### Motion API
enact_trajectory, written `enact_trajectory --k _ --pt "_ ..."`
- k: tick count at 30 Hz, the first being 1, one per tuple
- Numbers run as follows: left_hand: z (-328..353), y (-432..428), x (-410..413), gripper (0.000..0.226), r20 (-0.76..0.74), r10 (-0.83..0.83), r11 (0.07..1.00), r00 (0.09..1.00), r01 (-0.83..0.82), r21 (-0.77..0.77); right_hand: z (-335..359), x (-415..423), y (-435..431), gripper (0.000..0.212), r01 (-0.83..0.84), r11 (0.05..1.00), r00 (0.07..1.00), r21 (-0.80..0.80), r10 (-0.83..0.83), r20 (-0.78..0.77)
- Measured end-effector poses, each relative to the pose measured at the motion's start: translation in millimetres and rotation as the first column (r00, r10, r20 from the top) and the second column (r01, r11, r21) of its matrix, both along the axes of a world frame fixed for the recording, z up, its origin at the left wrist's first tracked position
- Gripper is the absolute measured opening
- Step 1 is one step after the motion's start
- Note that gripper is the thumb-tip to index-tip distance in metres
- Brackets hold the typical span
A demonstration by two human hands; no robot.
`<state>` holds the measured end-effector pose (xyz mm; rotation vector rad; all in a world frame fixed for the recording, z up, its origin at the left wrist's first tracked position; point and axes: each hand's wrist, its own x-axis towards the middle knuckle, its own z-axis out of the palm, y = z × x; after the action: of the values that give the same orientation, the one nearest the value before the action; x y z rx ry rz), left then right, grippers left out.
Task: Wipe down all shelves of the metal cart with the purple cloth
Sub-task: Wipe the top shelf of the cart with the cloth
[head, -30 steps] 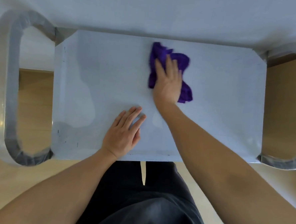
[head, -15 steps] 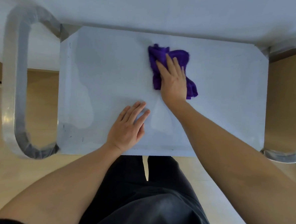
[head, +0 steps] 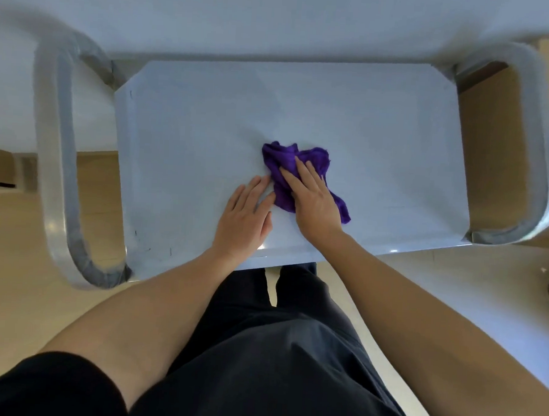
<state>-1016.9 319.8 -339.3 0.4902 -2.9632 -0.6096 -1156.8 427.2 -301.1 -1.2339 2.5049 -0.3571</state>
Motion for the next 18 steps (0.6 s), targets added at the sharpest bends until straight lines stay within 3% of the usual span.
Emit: enact_trajectory --k 4,7,12,16,18 --pt "13 -9 0 0.036 0.009 -0.025 0.994 1.0 0.024 0.106 6 14 4 0.061 0.086 0.996 0.994 0.03 -0.088 0.063" --pt "32 -18 -4 0.035 -0.01 0.083 0.972 0.997 -0.078 0.221 13 25 -9 0.056 0.137 0.99 0.983 -0.04 -0.131 0.133" --pt "50 -27 -4 0.027 0.105 0.34 0.799 0.935 -0.345 0.492 24 41 -31 0.055 0.142 0.98 0.963 -0.141 -0.103 0.251" --pt "61 -31 2 0.017 0.114 0.541 0.711 0.834 -0.525 0.468 24 30 -22 0.05 0.13 0.988 0.969 -0.086 -0.108 0.223" --pt "61 -35 6 0.016 0.067 0.63 0.708 0.773 -0.608 0.358 20 20 -11 0.046 0.122 0.992 0.969 -0.028 -0.112 0.221"
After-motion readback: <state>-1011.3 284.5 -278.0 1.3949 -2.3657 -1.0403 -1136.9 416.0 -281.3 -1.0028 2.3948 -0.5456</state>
